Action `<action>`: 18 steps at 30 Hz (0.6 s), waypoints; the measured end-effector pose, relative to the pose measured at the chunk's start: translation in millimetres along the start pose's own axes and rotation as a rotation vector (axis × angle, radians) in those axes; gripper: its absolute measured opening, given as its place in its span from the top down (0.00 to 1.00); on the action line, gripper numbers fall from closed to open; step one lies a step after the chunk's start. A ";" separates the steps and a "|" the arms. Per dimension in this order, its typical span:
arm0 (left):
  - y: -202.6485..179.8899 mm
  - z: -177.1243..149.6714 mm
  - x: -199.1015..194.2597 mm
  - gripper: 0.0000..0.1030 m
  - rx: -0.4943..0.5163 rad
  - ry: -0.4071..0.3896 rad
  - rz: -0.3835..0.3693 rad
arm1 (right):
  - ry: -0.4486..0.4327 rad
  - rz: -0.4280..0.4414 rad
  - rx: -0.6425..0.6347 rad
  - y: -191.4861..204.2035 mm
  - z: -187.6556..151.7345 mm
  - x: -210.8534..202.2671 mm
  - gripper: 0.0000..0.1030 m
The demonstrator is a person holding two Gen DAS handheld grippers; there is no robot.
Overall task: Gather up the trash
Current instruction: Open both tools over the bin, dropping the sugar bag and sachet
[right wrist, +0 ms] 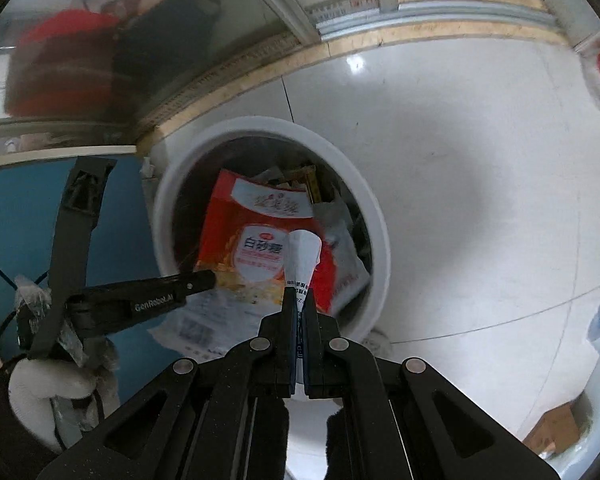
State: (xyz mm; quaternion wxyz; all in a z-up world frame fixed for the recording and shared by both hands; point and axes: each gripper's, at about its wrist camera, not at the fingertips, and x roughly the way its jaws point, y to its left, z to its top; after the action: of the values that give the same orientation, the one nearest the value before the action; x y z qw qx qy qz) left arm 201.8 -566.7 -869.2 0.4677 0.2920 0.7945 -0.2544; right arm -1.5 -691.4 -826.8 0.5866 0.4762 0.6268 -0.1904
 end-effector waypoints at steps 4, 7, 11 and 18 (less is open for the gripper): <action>5.5 -10.3 -16.1 0.74 0.005 -0.062 -0.010 | 0.026 -0.005 -0.018 3.4 7.8 18.9 0.97; 17.1 -24.0 -31.9 0.34 -0.007 -0.101 -0.022 | 0.028 -0.036 -0.019 7.5 7.6 22.4 0.85; 26.3 -51.8 -63.4 0.09 -0.045 -0.191 0.000 | -0.003 -0.082 -0.019 13.0 0.1 3.7 0.48; 34.4 -116.9 -132.2 0.03 -0.076 -0.377 0.123 | -0.117 -0.233 -0.082 33.9 -32.0 -64.9 0.08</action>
State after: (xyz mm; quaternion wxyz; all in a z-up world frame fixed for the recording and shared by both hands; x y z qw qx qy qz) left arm 208.2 -493.4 -705.1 0.6338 0.2693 0.6825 -0.2451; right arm -0.6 -674.0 -748.8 0.6150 0.3637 0.6500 -0.2589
